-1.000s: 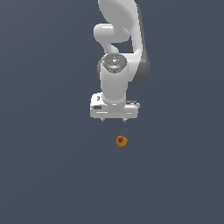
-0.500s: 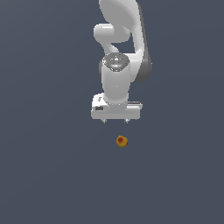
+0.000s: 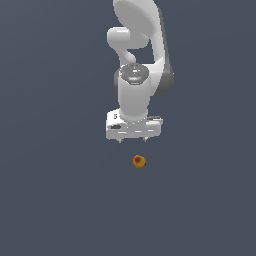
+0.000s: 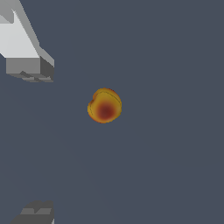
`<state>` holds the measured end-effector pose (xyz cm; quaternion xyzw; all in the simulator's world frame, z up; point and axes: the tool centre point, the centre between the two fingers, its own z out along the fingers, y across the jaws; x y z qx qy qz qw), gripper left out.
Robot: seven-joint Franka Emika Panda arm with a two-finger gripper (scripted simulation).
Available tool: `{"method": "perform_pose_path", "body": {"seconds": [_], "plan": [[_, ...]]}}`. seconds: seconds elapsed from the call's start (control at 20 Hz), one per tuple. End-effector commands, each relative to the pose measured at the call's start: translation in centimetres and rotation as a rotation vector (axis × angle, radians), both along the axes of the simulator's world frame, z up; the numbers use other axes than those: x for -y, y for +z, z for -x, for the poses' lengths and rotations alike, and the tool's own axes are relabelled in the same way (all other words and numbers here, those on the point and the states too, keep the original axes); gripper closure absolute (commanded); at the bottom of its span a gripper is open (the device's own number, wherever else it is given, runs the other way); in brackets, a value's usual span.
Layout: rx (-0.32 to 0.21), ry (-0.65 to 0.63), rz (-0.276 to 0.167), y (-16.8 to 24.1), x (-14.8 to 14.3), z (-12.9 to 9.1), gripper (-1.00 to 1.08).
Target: Pick up the object and move it to a goal position.
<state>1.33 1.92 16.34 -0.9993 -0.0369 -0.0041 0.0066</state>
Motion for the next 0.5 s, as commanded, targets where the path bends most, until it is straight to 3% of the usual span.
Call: {"method": "perform_pose_path", "body": {"seconds": [0.0,0.45], "plan": [[-0.001,0.045,0.003,-0.3,-0.1,-0.1,-0.92],[-0.004,0.286,0.014,-2.0,-0.9,-0.6,-0.92]]}}
